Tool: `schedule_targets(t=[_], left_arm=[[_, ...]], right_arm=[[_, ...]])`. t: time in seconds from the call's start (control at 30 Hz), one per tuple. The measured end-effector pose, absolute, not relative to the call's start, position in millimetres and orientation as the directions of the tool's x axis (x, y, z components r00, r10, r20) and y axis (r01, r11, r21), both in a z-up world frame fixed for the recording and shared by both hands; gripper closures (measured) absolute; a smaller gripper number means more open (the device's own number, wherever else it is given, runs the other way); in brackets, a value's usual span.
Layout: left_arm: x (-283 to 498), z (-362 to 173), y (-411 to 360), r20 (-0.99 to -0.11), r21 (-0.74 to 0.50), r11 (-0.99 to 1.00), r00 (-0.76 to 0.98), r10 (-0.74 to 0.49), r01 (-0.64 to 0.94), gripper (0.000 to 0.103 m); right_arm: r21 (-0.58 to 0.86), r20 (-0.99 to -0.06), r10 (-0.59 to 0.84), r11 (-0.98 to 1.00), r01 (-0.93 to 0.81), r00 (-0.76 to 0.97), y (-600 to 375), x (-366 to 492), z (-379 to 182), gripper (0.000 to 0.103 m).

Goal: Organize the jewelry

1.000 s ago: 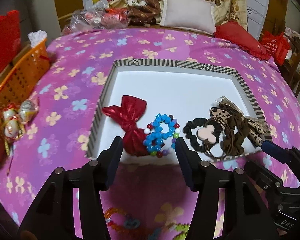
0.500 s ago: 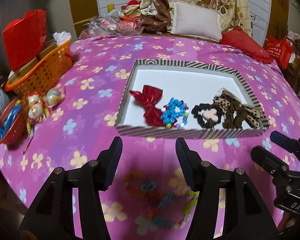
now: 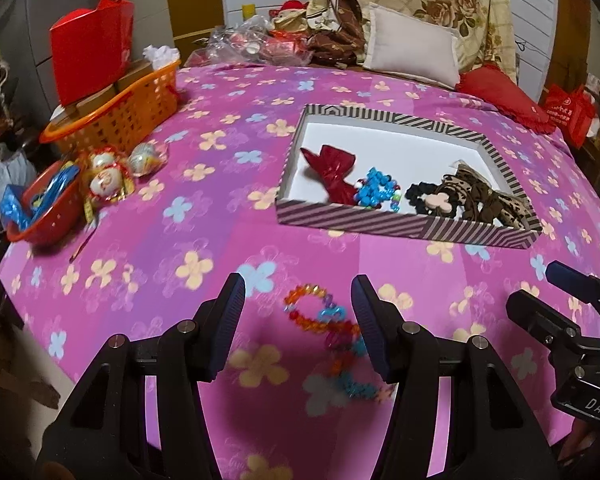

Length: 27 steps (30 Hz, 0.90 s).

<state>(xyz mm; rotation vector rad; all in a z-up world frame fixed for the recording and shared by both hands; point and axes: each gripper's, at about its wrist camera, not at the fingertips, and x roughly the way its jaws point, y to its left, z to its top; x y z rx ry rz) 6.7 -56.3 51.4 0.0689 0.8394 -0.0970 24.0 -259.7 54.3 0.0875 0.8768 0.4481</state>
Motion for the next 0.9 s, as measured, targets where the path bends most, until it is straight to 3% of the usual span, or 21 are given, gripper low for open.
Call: schedule_targets(t=[0.9], left_arm=[[-24, 49, -37, -0.734, 0.026, 0.996, 0.678, -0.039, 0.085, 0.048]], right_arm=[[0.236, -0.723, 0.420, 0.896, -0.375, 0.549, -247, -2, 63, 0.024]])
